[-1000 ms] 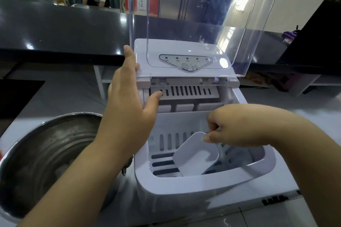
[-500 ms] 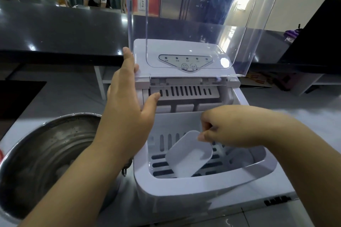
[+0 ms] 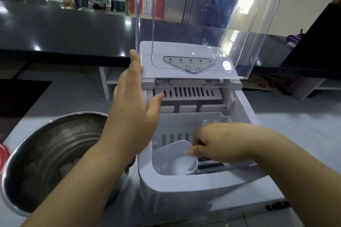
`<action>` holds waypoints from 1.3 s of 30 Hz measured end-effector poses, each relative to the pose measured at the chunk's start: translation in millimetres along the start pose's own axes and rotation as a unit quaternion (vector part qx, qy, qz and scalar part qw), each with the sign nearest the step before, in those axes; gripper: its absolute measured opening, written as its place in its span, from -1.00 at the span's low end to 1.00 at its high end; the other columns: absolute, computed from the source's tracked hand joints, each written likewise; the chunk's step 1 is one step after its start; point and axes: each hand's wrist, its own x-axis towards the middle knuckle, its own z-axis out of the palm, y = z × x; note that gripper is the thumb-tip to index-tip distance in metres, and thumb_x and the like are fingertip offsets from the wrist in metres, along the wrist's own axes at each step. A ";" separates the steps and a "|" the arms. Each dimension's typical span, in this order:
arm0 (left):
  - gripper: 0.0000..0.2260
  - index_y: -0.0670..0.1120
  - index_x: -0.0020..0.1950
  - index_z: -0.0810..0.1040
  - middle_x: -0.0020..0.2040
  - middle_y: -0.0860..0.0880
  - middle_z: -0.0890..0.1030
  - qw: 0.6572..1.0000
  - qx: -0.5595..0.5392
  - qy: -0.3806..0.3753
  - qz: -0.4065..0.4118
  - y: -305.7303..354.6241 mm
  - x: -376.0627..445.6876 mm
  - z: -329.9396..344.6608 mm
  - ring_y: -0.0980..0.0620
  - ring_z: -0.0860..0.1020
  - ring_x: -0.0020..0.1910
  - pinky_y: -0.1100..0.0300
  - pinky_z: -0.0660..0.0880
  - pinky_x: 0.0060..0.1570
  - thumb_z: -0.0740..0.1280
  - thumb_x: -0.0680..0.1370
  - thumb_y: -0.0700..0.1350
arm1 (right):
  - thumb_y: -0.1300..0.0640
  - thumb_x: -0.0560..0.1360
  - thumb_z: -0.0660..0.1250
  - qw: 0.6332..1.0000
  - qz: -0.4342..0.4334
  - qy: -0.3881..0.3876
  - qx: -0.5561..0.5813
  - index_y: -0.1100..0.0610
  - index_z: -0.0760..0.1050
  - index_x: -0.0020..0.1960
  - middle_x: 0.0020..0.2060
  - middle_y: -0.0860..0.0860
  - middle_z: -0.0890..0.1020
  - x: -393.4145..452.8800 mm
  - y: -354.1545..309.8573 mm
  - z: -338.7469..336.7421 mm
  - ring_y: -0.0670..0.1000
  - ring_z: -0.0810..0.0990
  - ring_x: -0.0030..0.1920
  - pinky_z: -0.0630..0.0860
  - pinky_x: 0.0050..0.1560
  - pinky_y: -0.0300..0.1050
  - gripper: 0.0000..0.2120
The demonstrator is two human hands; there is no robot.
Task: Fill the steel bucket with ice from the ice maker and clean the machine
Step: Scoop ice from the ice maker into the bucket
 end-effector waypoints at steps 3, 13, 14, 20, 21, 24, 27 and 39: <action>-0.25 0.13 0.54 -0.20 0.25 0.24 0.19 1.000 0.003 0.004 0.003 0.1 0.0 1.1 0.26 0.20 0.32 0.21 0.23 0.26 0.28 0.57 -0.11 | -0.19 0.59 0.07 1.000 -0.001 -0.006 0.008 -0.01 0.37 -0.20 -0.27 -0.07 0.45 -1.9 -0.7 -0.3 -0.11 0.40 -0.29 0.28 -0.31 -0.24 -0.67; -0.29 0.11 0.54 -0.18 0.26 0.21 0.22 1.000 0.005 0.010 0.003 2.0 -0.2 1.5 0.29 0.20 0.29 0.23 0.18 0.25 0.24 0.59 -0.12 | -0.17 0.56 0.18 0.980 -0.009 0.061 0.188 0.13 0.50 -0.13 -0.31 -0.02 0.49 0.0 22.4 1.4 -0.01 0.42 -0.28 0.39 -0.17 -0.10 -0.63; -0.30 0.11 0.54 -0.17 0.26 0.21 0.23 1.000 0.003 0.010 0.002 2.4 -0.1 1.1 0.29 0.21 0.29 0.23 0.19 0.25 0.24 0.59 -0.12 | -0.17 0.55 0.20 0.975 -0.008 0.066 0.214 0.11 0.48 -0.18 -0.34 -0.04 0.48 -0.5 25.1 1.3 -0.01 0.40 -0.30 0.38 -0.20 -0.09 -0.65; -0.37 0.11 0.55 -0.09 0.22 0.16 0.25 1.000 0.013 0.018 0.000 0.5 2.1 -4.5 0.24 0.29 0.24 0.41 0.19 0.16 0.22 0.61 -0.12 | -0.06 0.57 0.23 0.946 -0.021 0.083 0.314 0.07 0.39 -0.28 -0.41 -0.04 0.42 -2.8 32.8 1.9 -0.02 0.32 -0.36 0.29 -0.30 -0.12 -0.69; -0.38 0.11 0.55 -0.07 0.21 0.15 0.27 1.000 0.013 0.019 -0.002 -0.1 2.8 -5.9 0.22 0.31 0.23 0.37 0.21 0.17 0.22 0.61 -0.12 | -0.05 0.57 0.22 0.942 -0.025 0.089 0.324 0.06 0.38 -0.29 -0.40 -0.02 0.42 -3.3 33.6 2.1 -0.01 0.32 -0.34 0.29 -0.29 -0.11 -0.70; -0.41 0.10 0.54 0.02 0.17 0.16 0.32 1.000 0.009 0.023 -0.006 -0.1 3.3 -10.9 0.23 0.36 0.20 0.27 0.29 0.22 0.23 0.60 -0.13 | -0.06 0.57 0.22 0.934 -0.036 0.108 0.338 0.02 0.39 -0.33 -0.36 0.00 0.42 -4.7 34.8 1.6 0.01 0.33 -0.31 0.31 -0.22 -0.06 -0.68; -0.46 0.09 0.54 0.11 0.20 0.16 0.39 1.000 0.011 0.026 -0.001 0.5 1.7 -16.0 0.28 0.41 0.13 0.39 0.35 0.11 0.22 0.60 -0.12 | -0.04 0.58 0.20 0.926 -0.038 0.124 0.355 0.02 0.43 -0.30 -0.35 -0.01 0.44 -6.9 34.8 3.0 -0.01 0.36 -0.30 0.34 -0.22 -0.09 -0.70; -0.80 0.24 0.01 0.45 -0.13 0.30 0.53 0.995 0.042 0.088 0.006 -9.3 -31.1 -27.4 0.48 0.48 -0.09 0.62 0.37 -0.22 0.29 0.55 -0.10 | 0.01 0.55 0.26 0.845 -0.089 0.259 0.459 0.15 0.41 -0.26 -0.44 0.00 0.37 -0.3 32.4 7.1 -0.07 0.25 -0.46 0.26 -0.43 -0.22 -0.72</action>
